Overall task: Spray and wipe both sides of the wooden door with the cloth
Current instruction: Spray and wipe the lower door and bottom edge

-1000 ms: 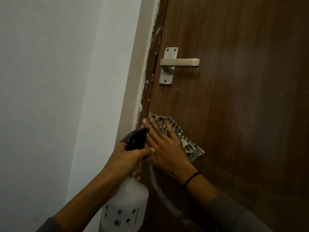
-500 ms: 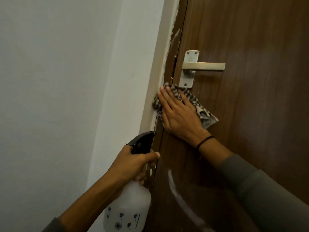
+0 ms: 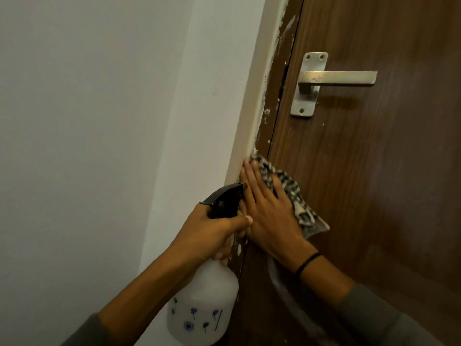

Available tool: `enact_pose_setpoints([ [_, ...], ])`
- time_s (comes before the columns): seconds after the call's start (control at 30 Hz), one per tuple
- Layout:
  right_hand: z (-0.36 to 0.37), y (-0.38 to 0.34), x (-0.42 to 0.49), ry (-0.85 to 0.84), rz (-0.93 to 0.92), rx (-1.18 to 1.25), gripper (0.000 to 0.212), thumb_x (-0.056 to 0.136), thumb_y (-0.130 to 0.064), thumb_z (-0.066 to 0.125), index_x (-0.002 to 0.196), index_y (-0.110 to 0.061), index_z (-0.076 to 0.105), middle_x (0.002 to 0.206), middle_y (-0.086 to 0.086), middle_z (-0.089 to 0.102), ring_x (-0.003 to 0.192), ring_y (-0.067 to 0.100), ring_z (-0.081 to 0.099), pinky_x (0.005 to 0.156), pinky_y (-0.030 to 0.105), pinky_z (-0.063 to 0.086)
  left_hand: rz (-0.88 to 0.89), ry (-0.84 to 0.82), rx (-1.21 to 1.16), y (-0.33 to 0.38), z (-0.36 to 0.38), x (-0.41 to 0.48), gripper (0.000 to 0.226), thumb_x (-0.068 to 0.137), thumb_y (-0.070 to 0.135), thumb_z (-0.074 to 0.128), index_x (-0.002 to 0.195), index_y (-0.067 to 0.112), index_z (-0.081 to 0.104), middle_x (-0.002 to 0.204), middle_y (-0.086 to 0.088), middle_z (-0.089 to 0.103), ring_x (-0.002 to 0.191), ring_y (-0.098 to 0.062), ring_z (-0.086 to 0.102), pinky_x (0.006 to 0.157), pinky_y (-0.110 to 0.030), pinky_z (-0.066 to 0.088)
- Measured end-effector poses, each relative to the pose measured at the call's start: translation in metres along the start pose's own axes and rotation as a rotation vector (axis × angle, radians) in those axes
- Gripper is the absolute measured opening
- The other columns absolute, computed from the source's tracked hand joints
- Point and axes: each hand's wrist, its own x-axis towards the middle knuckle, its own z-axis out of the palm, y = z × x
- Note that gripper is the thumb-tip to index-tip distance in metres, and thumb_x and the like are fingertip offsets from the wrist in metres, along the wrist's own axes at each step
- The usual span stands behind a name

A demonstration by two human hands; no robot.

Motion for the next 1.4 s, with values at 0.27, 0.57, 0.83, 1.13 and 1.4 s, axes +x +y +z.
enact_pose_setpoints([
  [0.27, -0.007, 0.021, -0.005, -0.051, -0.152, 0.029, 0.068, 0.104, -0.039, 0.032, 0.160, -0.005, 0.016, 0.168, 0.014, 0.013, 0.156, 0.026, 0.008, 0.126, 0.048, 0.007, -0.026, 0.040, -0.025, 0.021, -0.016, -0.017, 0.014, 0.092, 0.014, 0.071, 0.091, 0.002, 0.065, 0.081, -0.012, 0.067, 0.036, -0.012, 0.041, 0.044, -0.028, 0.045],
  [0.57, -0.022, 0.042, 0.036, 0.023, -0.079, 0.106, 0.055, 0.101, -0.031, 0.033, 0.148, -0.003, 0.037, 0.161, 0.026, 0.024, 0.150, 0.038, 0.025, 0.119, 0.051, 0.025, -0.051, 0.059, 0.008, 0.016, -0.004, -0.013, 0.023, 0.093, 0.015, 0.071, 0.092, -0.007, 0.064, 0.078, -0.009, 0.067, 0.036, -0.013, 0.039, 0.043, -0.027, 0.045],
  [0.83, -0.039, 0.072, 0.116, 0.183, 0.083, 0.054, 0.052, 0.099, -0.009, 0.039, 0.147, 0.011, 0.035, 0.159, 0.031, 0.026, 0.149, 0.041, 0.029, 0.119, 0.050, 0.030, -0.020, 0.041, 0.005, 0.015, 0.010, -0.006, 0.029, 0.093, 0.016, 0.070, 0.097, -0.012, 0.064, 0.087, -0.032, 0.062, 0.035, -0.014, 0.038, 0.042, -0.025, 0.043],
  [1.13, -0.025, 0.048, 0.061, 0.103, 0.008, 0.011, 0.063, 0.108, -0.035, 0.021, 0.158, 0.003, 0.018, 0.167, 0.020, 0.012, 0.156, 0.031, 0.008, 0.126, 0.051, 0.008, -0.004, 0.056, 0.010, 0.012, 0.017, -0.010, 0.031, 0.094, 0.013, 0.069, 0.098, -0.016, 0.061, 0.090, -0.044, 0.056, 0.032, -0.014, 0.036, 0.039, -0.024, 0.042],
  [1.4, 0.000, 0.023, -0.034, -0.050, -0.207, 0.022, 0.059, 0.109, -0.039, 0.021, 0.160, -0.010, 0.020, 0.169, 0.013, 0.010, 0.157, 0.029, 0.004, 0.124, 0.053, 0.011, -0.083, 0.124, 0.014, -0.002, 0.024, -0.028, 0.015, 0.093, 0.013, 0.071, 0.096, -0.001, 0.065, 0.076, -0.016, 0.065, 0.034, -0.012, 0.039, 0.038, -0.023, 0.041],
])
